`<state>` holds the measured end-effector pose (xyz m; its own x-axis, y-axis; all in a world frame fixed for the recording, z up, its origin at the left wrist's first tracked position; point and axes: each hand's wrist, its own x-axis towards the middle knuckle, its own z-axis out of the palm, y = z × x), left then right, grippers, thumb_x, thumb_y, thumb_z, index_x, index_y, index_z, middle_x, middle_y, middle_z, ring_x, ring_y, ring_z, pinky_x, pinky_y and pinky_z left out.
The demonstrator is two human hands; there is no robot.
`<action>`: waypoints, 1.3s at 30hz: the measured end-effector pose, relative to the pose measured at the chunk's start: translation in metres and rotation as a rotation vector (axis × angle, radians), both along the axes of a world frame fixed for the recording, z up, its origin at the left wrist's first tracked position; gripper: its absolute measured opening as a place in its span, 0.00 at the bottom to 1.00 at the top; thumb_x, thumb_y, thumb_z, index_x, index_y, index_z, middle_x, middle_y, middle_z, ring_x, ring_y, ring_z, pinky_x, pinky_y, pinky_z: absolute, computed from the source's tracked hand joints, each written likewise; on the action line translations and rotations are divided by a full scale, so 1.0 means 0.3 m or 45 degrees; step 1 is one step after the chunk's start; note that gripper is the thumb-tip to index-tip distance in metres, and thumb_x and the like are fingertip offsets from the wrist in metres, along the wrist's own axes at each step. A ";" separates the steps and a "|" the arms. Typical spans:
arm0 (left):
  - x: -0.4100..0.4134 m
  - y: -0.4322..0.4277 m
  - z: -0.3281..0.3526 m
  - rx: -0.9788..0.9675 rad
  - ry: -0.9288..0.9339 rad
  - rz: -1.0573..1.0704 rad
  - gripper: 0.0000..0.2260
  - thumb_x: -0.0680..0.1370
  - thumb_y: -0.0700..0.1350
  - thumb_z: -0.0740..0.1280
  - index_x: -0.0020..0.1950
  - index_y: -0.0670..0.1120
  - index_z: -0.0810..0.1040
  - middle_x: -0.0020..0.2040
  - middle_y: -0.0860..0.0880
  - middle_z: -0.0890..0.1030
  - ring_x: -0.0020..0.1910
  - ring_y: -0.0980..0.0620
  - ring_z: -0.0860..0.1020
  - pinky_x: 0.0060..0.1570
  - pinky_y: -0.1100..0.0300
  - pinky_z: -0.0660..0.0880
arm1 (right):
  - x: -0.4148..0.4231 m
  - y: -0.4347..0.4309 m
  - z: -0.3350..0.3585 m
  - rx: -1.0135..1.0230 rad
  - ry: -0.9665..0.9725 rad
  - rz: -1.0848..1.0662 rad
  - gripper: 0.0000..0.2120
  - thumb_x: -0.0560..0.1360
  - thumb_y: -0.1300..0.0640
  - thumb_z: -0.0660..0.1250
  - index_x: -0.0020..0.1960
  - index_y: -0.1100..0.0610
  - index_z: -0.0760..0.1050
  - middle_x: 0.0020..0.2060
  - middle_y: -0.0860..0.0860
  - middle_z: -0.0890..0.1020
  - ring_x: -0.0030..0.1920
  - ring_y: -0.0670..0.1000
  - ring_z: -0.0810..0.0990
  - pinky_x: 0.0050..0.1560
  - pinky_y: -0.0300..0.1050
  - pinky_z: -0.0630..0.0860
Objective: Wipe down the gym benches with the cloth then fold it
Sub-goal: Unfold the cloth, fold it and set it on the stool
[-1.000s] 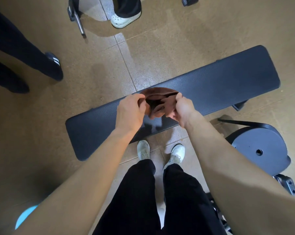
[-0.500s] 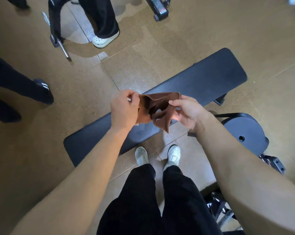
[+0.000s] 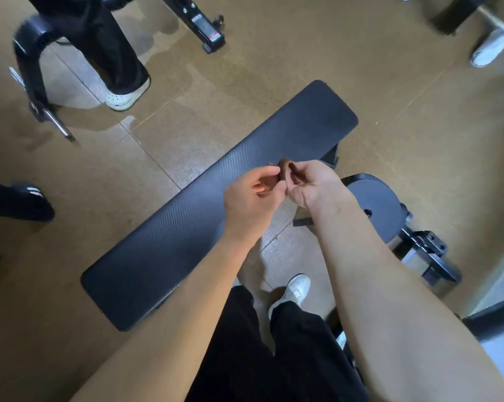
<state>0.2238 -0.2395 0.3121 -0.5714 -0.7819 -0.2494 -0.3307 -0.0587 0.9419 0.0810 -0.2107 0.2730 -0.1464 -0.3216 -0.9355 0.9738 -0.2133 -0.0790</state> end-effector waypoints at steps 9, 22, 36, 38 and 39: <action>-0.249 0.261 -0.036 0.236 0.028 -0.043 0.13 0.73 0.40 0.76 0.57 0.42 0.82 0.50 0.51 0.85 0.48 0.59 0.83 0.51 0.62 0.81 | -0.155 0.287 0.021 0.063 0.041 -0.218 0.17 0.80 0.72 0.59 0.66 0.68 0.75 0.51 0.65 0.78 0.44 0.61 0.79 0.25 0.44 0.80; -0.570 0.426 0.021 -0.618 -0.262 -1.048 0.06 0.78 0.37 0.66 0.50 0.45 0.81 0.44 0.56 0.81 0.43 0.66 0.77 0.46 0.78 0.67 | -0.310 0.905 -0.078 0.741 0.878 1.000 0.06 0.74 0.62 0.61 0.39 0.57 0.74 0.36 0.58 0.83 0.39 0.60 0.82 0.40 0.49 0.81; -0.785 0.422 0.202 -0.178 -0.700 -1.713 0.10 0.78 0.37 0.69 0.45 0.52 0.84 0.39 0.51 0.85 0.38 0.56 0.83 0.45 0.64 0.77 | -0.370 1.139 -0.166 0.594 0.767 1.847 0.09 0.72 0.58 0.69 0.48 0.62 0.83 0.38 0.56 0.86 0.42 0.55 0.86 0.41 0.53 0.85; -0.810 0.378 0.159 -0.191 -0.725 -1.696 0.11 0.78 0.36 0.70 0.44 0.53 0.84 0.40 0.53 0.86 0.40 0.58 0.82 0.47 0.62 0.76 | -0.390 1.164 -0.190 0.550 0.720 1.789 0.08 0.73 0.56 0.72 0.47 0.60 0.84 0.38 0.54 0.87 0.42 0.53 0.87 0.41 0.48 0.85; -0.827 0.358 0.134 -0.221 -0.743 -1.692 0.11 0.77 0.37 0.70 0.44 0.54 0.84 0.42 0.53 0.86 0.43 0.57 0.83 0.49 0.59 0.77 | -0.401 1.178 -0.203 0.574 0.733 1.765 0.09 0.73 0.54 0.72 0.46 0.60 0.84 0.37 0.53 0.87 0.40 0.52 0.87 0.40 0.45 0.84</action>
<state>-0.0242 -0.1321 0.3525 -0.7343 0.1861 -0.6529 -0.3786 0.6860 0.6213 -0.0394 0.1426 0.2122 -0.3430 -0.2227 -0.9126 0.2012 0.9315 -0.3030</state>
